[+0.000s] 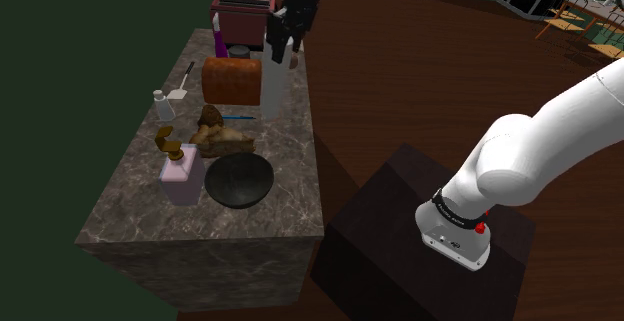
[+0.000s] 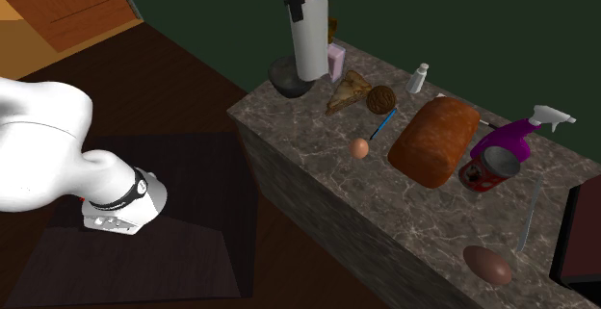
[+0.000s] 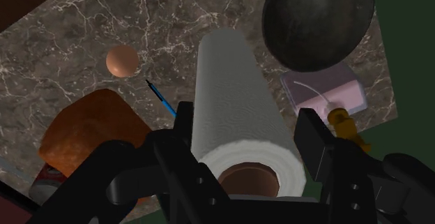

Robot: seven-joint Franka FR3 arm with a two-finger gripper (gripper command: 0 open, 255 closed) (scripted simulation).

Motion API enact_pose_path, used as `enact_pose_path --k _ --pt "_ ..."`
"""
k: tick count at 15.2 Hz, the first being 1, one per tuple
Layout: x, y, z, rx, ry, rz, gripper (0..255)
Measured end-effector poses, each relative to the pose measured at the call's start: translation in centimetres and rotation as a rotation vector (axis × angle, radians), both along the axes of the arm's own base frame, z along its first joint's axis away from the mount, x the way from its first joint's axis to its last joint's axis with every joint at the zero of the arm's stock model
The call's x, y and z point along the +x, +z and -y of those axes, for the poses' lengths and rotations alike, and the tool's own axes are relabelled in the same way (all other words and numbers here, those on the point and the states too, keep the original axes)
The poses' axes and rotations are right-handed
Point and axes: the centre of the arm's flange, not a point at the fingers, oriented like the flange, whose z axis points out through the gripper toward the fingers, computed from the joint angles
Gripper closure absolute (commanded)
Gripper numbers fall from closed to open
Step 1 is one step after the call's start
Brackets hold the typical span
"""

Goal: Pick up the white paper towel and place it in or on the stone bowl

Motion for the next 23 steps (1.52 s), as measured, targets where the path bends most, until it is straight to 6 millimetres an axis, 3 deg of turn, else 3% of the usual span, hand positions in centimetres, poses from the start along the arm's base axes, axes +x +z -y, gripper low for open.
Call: enact_pose_path --k 11,14,23 --pt "-1.7 4.8 -13.5 0.0 0.001 0.0 255" --pt "-1.9 4.0 -14.4 0.0 0.0 -0.001 255" --pt "-1.8 -0.7 -14.6 0.0 -0.001 -0.001 255"
